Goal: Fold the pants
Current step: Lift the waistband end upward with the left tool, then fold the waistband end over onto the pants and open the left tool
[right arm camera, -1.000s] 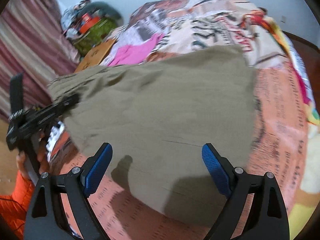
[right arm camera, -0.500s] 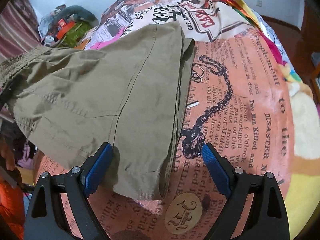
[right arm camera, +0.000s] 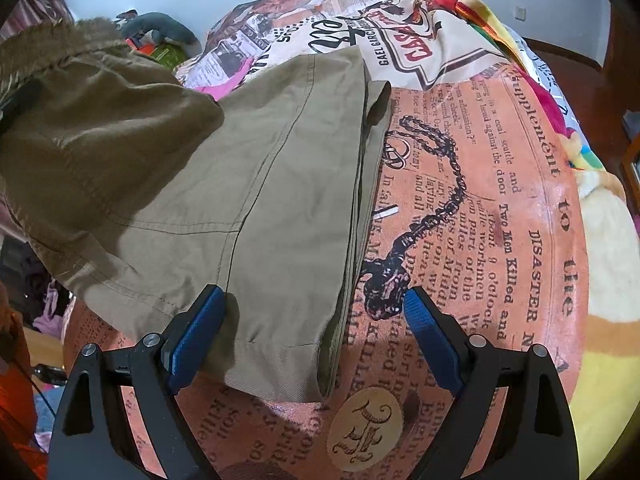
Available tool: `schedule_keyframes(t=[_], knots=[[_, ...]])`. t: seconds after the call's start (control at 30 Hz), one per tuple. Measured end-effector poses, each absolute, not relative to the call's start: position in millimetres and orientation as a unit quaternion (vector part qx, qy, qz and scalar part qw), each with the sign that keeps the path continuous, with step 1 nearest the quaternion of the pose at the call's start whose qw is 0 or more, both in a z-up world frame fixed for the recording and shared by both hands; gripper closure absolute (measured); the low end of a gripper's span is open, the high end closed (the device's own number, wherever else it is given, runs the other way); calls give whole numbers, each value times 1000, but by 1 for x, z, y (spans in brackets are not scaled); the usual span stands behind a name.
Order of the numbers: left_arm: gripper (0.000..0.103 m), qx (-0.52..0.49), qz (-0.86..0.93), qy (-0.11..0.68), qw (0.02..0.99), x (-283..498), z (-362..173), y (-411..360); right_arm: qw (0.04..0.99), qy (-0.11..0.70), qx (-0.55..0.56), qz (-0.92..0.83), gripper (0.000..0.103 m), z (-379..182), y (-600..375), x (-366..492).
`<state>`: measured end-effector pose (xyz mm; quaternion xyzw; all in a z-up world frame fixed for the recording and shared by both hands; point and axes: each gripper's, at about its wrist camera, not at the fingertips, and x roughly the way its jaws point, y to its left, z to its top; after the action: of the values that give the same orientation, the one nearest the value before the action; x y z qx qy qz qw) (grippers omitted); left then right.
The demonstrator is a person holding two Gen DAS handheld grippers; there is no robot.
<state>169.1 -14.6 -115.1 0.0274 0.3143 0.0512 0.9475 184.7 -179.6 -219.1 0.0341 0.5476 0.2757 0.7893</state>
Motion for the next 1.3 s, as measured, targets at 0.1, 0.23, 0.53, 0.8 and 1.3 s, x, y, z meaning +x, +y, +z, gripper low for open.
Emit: schedule_keyframes(t=[0.1, 0.23, 0.53, 0.8, 1.3], knots=[[77, 17, 30, 322, 946, 174, -114, -21, 789, 547, 33, 278, 13, -219, -179, 184], [77, 11, 0, 333, 943, 181, -114, -32, 789, 546, 33, 280, 13, -219, -179, 185], [77, 1, -75, 379, 922, 194, -128, -62, 790, 543, 37, 283, 13, -219, -179, 185], [77, -9, -122, 438, 891, 208, -154, -80, 790, 543, 39, 283, 13, -219, -179, 185], [48, -4, -161, 488, 858, 204, -168, -93, 789, 543, 41, 284, 13, -220, -179, 185]])
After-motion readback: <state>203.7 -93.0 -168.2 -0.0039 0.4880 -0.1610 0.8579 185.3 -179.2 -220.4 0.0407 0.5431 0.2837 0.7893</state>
